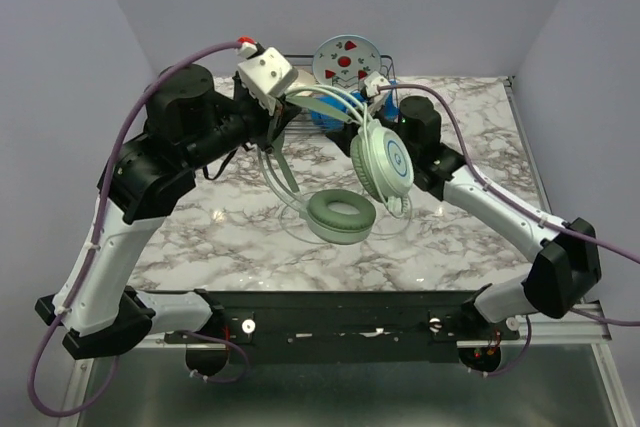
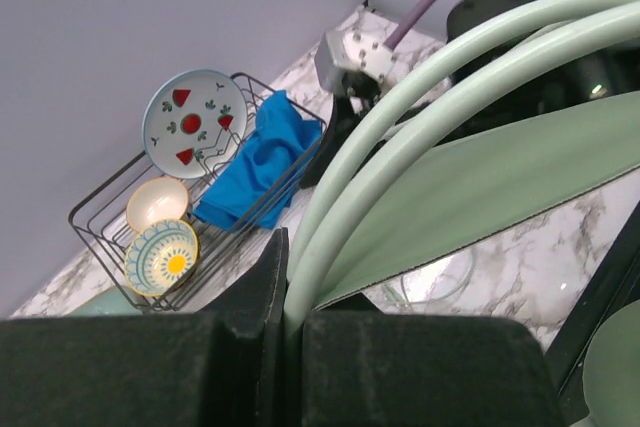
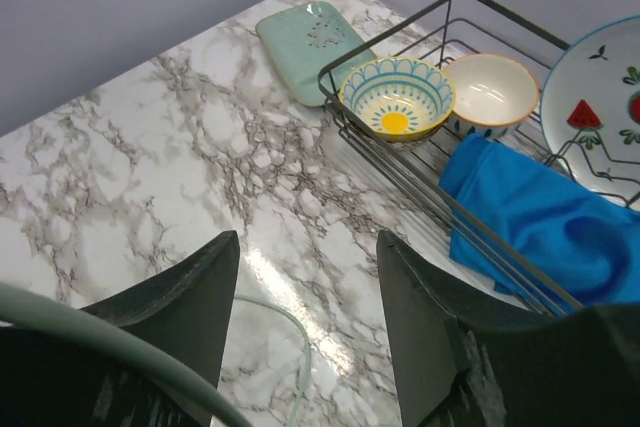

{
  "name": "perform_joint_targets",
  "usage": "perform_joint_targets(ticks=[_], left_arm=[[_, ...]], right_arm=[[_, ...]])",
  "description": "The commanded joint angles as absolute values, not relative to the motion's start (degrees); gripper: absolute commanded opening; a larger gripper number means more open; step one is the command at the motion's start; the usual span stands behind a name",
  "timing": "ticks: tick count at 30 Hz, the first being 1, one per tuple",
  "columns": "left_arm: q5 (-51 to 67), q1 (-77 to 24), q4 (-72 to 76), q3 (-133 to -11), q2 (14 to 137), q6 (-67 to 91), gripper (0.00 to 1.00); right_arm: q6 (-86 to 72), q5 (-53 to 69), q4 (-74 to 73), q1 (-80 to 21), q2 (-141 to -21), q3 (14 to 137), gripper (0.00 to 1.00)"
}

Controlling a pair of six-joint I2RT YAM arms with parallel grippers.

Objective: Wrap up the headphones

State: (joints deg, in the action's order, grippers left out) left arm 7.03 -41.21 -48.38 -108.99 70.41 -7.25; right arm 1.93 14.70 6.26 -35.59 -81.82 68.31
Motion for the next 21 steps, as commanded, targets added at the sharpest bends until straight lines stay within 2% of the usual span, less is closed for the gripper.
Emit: perform_joint_targets(ticks=[1,12,20,21], left_arm=[[6.59,-40.78,-47.90,-116.27,71.54,2.10,0.00],[1.58,-36.31,-45.88,-121.28,73.82,3.95,0.00],[7.90,-31.38,-45.09,-122.61,76.20,12.56,0.00],[8.35,-30.94,-44.91,-122.69,76.55,13.09,0.00]], right_arm=[[-5.17,19.68,19.24,-35.68,-88.22,64.42,0.66],[-12.92,22.85,26.89,-35.68,-97.10,59.94,0.63],[-22.32,23.56,35.94,-36.03,-104.67,60.47,0.58],[-22.67,22.68,37.08,-36.21,-105.37,60.90,0.55]])
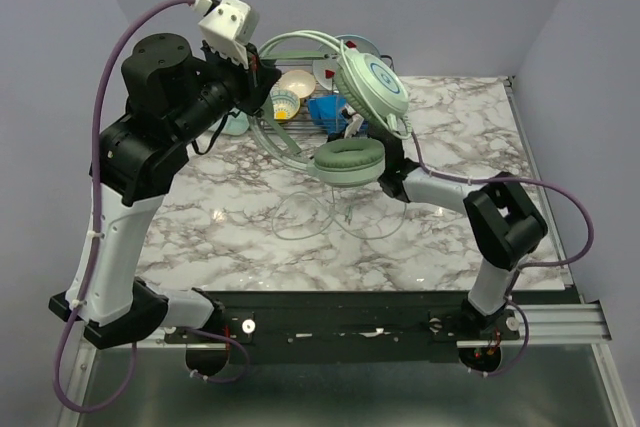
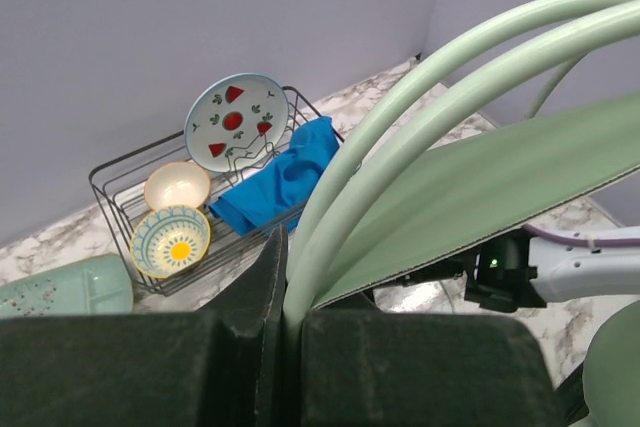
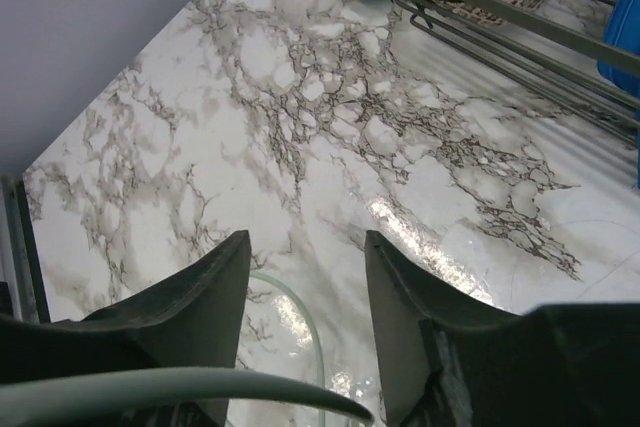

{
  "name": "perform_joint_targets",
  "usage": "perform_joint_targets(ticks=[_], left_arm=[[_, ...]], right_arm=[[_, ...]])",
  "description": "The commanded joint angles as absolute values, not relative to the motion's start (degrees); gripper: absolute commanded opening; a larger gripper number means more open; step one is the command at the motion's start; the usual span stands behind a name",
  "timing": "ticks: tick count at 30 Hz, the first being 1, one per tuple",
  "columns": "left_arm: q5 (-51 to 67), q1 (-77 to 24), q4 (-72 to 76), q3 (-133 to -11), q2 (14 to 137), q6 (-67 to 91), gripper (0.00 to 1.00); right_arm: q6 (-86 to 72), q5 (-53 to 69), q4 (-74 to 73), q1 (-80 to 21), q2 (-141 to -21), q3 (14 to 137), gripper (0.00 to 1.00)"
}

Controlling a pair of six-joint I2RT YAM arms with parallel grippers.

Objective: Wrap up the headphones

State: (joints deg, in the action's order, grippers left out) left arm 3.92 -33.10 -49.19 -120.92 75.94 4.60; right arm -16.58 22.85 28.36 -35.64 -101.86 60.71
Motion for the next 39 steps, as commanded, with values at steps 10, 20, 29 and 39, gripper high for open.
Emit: perform_joint_targets(ticks=[10,20,29,39], left_arm=[[10.19,-18.12,-41.84,-123.84,79.45,20.47,0.00],[0.45,-2.11,-29.81,-118.66,86.92,22.51,0.00],[-14.39,-1.76,-17.78,-108.83,89.56,10.82,0.00],[-21.28,-6.76,4.73,-86.18,85.97,-21.24,0.00]], right_arm=[[-19.63,17.85,26.39,-40.60,-110.48,66.35,0.01],[-5.72,11.60,7.48,-52.72,-107.49,71.63,0.01],[2.80,2.99,-7.72,-59.85,-101.17,76.10,0.01],[7.03,-17.90,-25.73,-61.08,-94.49,83.22,0.01]])
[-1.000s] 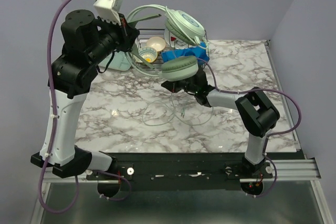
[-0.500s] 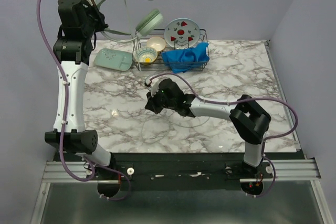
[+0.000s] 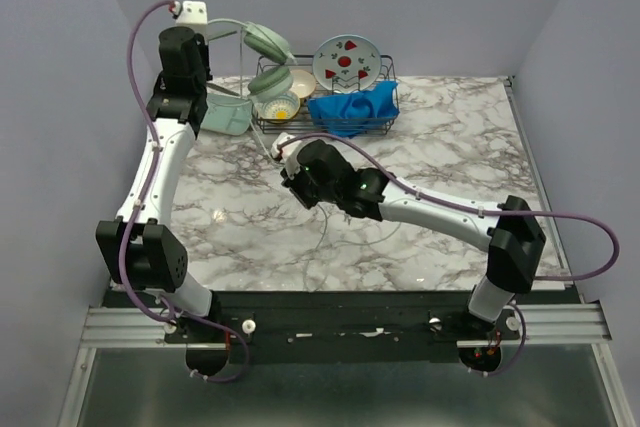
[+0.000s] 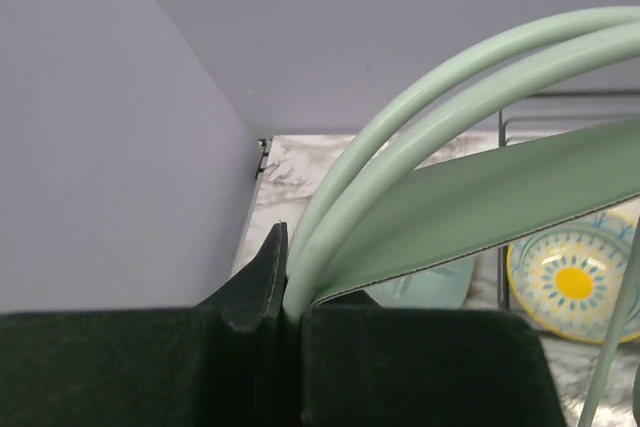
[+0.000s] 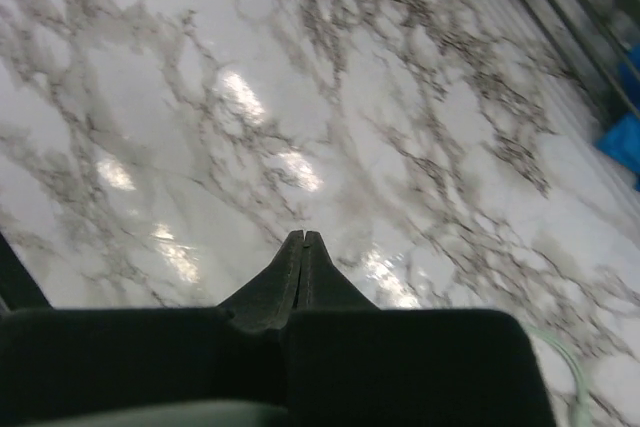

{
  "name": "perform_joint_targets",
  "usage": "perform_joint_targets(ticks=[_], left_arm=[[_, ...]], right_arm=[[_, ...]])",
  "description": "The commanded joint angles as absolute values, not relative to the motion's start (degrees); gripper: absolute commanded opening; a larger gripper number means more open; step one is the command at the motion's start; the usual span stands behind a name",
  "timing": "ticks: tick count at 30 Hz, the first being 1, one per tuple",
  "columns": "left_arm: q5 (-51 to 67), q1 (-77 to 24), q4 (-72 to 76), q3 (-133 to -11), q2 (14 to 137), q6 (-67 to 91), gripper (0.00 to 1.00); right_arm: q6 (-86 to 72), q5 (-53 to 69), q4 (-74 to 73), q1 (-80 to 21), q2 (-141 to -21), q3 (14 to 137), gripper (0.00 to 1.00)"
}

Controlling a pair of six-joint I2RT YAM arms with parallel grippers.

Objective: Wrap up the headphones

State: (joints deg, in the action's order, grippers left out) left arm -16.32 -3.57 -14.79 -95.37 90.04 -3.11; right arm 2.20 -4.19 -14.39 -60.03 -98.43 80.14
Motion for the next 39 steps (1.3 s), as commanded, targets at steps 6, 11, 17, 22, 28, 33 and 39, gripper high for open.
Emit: perform_joint_targets(ticks=[6,11,17,22,28,33,39], left_arm=[[-16.19,-16.60,9.59,-69.64,79.90,-41.47,0.00],[-9.42,-21.70,0.48,-63.55,74.27,-47.11,0.00],[-0.27,-23.73,-16.49,-65.74,71.11,-43.60,0.00],[6.14,-25.66,-25.56,-69.69,70.40,-39.38,0.00],[11.86,-26.28,-34.44,-75.05,69.79,-33.94,0.00],[16.95,-26.28,-39.28,-81.54,69.61,-25.59,0.00],[20.91,-26.28,-43.33,-92.43,70.13,-10.83,0.00]], right_arm=[[11.42,-37.08,-34.78,-59.16,-94.66,89.72,0.01],[12.30,-40.25,-37.36,-53.72,-92.91,90.80,0.01],[14.76,-38.06,-33.84,-47.56,-87.19,87.37,0.01],[15.38,-33.59,-30.76,-44.22,-84.64,86.13,0.01],[14.68,-27.35,-27.43,-39.55,-82.97,84.73,0.01],[12.57,-20.58,-20.24,-38.41,-80.43,79.55,0.01],[8.00,-6.09,-8.11,-37.62,-79.54,72.96,0.20]])
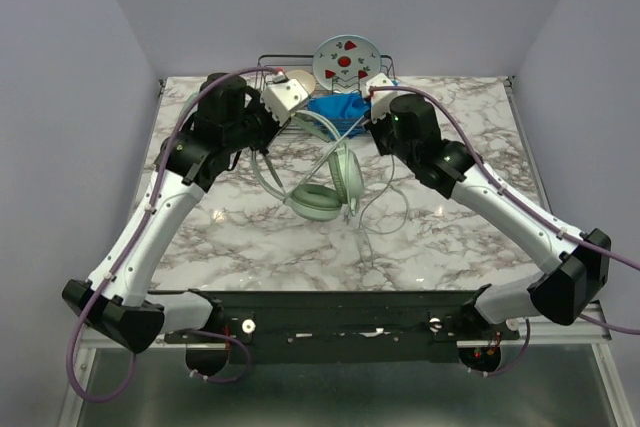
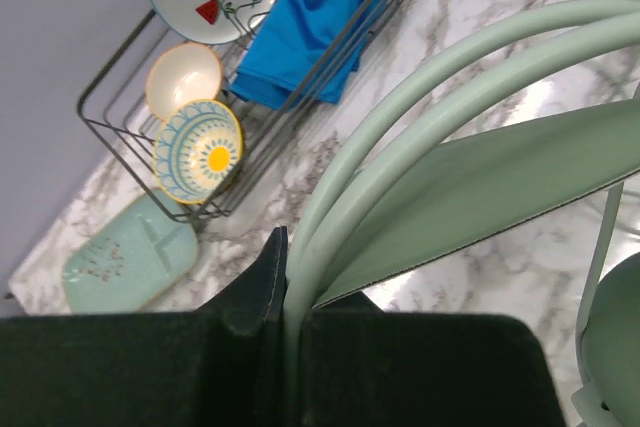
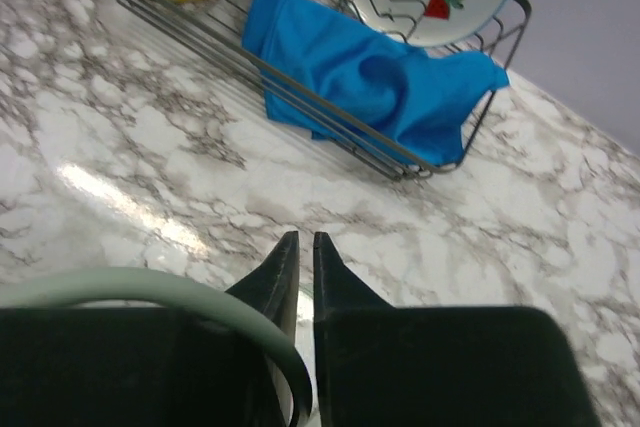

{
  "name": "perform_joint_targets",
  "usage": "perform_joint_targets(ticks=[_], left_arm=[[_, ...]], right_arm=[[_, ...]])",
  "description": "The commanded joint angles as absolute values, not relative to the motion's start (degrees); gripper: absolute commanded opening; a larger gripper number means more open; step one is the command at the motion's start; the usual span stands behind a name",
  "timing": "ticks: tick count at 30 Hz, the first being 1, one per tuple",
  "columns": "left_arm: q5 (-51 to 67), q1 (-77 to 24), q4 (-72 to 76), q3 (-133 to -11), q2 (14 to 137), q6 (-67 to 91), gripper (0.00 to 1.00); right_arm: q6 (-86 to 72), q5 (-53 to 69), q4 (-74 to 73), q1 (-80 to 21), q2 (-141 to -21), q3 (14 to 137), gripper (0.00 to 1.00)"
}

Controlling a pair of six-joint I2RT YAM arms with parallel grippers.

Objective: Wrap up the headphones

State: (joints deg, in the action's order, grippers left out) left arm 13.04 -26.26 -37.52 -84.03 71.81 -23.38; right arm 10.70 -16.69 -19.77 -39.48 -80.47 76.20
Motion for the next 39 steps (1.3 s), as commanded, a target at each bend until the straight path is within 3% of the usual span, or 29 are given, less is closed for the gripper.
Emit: perform_joint_targets(ticks=[1,8,13,26,39], left_arm=[[21.00,-26.19,-43.68,-93.77,70.14,-9.42,0.00],[22.06,-26.28,-44.65,-103.70,70.66,-1.32,0.00],[22.94,-26.19,-44.65,-111.70,71.63,3.60,0.00],[14.15,-25.40,-43.77,-123.57,75.41,6.68,0.00],[20.65,-11.97,-39.12,-127.18,80.86,17.22,0.00]], right_arm=[[7.30,-3.98,-6.69,-37.70,-79.98,72.60,0.24],[-5.42,13.69,9.83,-37.62,-86.20,71.89,0.35],[-12.56,16.52,18.71,-37.70,-93.85,73.21,0.43],[-20.91,20.57,23.12,-37.71,-112.14,73.13,0.43],[-21.10,19.78,24.26,-38.85,-114.35,64.44,0.35]])
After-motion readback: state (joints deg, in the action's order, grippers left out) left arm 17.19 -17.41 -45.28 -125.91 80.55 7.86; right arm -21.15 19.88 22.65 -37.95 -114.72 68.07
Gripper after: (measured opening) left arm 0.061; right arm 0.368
